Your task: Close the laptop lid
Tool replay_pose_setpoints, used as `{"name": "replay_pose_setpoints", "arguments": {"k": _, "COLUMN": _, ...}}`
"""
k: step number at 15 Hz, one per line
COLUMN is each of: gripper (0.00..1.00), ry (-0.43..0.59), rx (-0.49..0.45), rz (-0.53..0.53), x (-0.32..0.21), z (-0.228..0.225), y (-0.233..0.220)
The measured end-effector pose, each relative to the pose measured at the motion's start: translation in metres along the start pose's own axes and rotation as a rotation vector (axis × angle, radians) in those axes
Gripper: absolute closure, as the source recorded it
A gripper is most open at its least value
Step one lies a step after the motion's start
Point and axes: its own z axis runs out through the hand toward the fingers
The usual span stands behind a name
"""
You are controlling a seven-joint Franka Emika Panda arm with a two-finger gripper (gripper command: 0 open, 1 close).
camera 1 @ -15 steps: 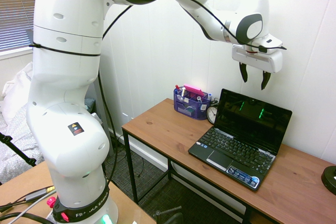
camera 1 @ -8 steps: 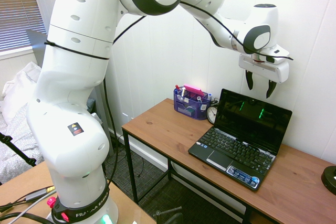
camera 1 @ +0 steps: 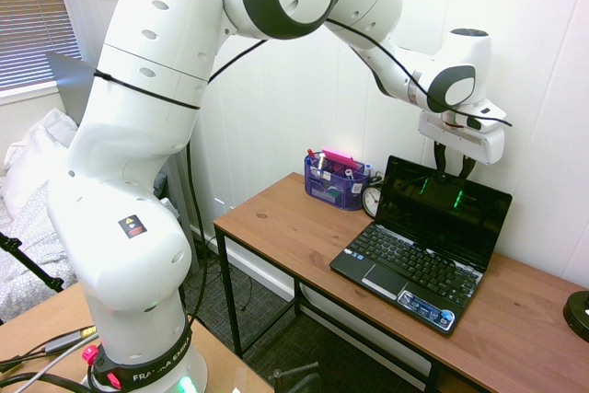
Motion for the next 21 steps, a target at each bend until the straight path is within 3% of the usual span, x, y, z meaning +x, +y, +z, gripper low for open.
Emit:
{"name": "replay_pose_setpoints", "arguments": {"k": 13, "gripper": 1.0, "ry": -0.019, "rx": -0.005, "rz": -0.008, "x": -0.004, "z": 0.011, "y": 0.023}}
{"name": "replay_pose_setpoints", "arguments": {"k": 21, "gripper": 1.0, "ry": -0.023, "rx": -0.014, "rz": 0.0, "x": -0.026, "z": 0.022, "y": 0.074}}
